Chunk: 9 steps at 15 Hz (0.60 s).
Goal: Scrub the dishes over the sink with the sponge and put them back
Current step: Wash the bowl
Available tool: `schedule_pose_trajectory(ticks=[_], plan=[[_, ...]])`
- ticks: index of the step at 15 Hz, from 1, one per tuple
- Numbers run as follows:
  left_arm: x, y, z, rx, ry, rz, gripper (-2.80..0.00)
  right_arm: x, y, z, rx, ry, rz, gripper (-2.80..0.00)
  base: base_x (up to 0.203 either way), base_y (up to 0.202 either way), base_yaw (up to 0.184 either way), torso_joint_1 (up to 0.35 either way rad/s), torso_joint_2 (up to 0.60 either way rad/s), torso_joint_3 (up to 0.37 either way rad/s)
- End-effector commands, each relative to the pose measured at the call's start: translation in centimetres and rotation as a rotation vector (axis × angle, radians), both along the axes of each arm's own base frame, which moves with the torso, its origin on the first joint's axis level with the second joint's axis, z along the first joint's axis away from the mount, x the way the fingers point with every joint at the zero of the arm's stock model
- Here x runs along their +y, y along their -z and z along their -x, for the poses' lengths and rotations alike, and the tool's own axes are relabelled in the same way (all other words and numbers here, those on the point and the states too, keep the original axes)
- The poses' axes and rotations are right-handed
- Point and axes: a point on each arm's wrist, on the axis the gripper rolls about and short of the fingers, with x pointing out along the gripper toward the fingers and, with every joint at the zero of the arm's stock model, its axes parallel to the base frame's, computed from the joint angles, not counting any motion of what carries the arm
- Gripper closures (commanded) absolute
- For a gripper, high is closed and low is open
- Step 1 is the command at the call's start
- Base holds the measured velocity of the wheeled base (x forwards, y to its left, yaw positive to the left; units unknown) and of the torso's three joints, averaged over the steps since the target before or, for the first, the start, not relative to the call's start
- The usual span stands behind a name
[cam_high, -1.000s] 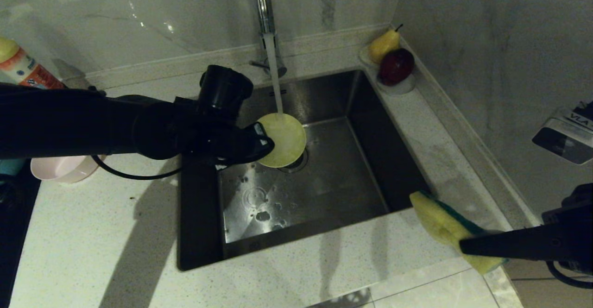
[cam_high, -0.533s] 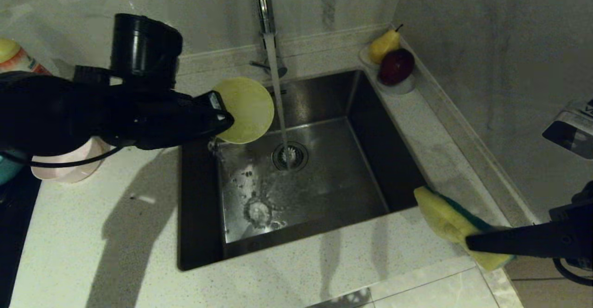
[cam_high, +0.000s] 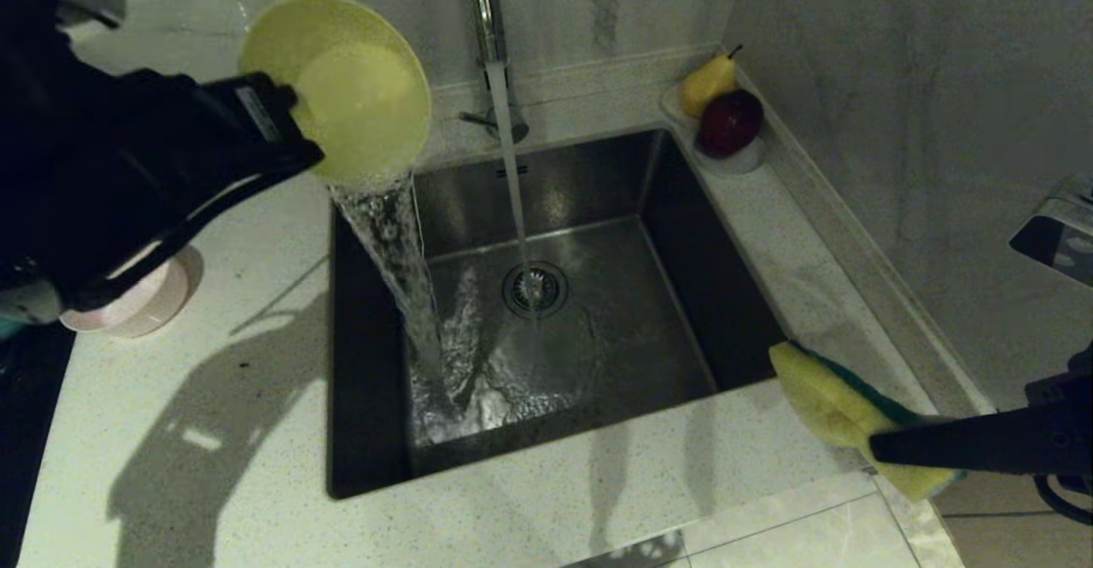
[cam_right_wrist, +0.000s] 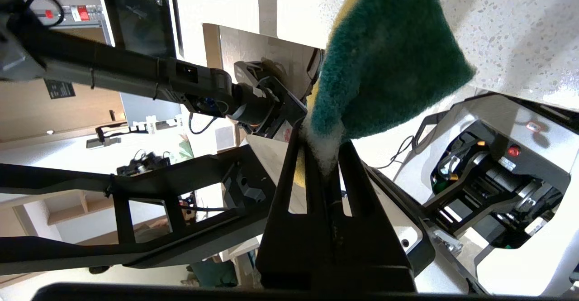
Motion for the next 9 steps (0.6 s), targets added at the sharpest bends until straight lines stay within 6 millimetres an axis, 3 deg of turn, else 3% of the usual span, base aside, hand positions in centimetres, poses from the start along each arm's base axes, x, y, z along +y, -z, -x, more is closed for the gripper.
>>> schedule_pose_trajectory(ticks=[1, 6, 9], plan=[[1.0, -1.8, 2.4, -0.095, 0.006, -0.01, 0.0, 0.0, 0.0, 0.0, 0.002, -0.003, -0.003, 0.0, 0.0, 0.0, 0.0, 0.0, 0.0, 0.0], [1.2, -2.5, 3.1, -0.223, 0.051, -0.011, 0.0, -0.1, 0.2, 0.1, 0.014, -0.002, 0.006, 0.0, 0.0, 0.0, 0.0, 0.0, 0.0, 0.0], [1.8, -3.6, 4.6, -0.332, 0.068, -0.046, 0.0, 0.0, 0.3, 0.1, 0.019, -0.002, 0.008, 0.0, 0.0, 0.0, 0.0, 0.0, 0.0, 0.0]])
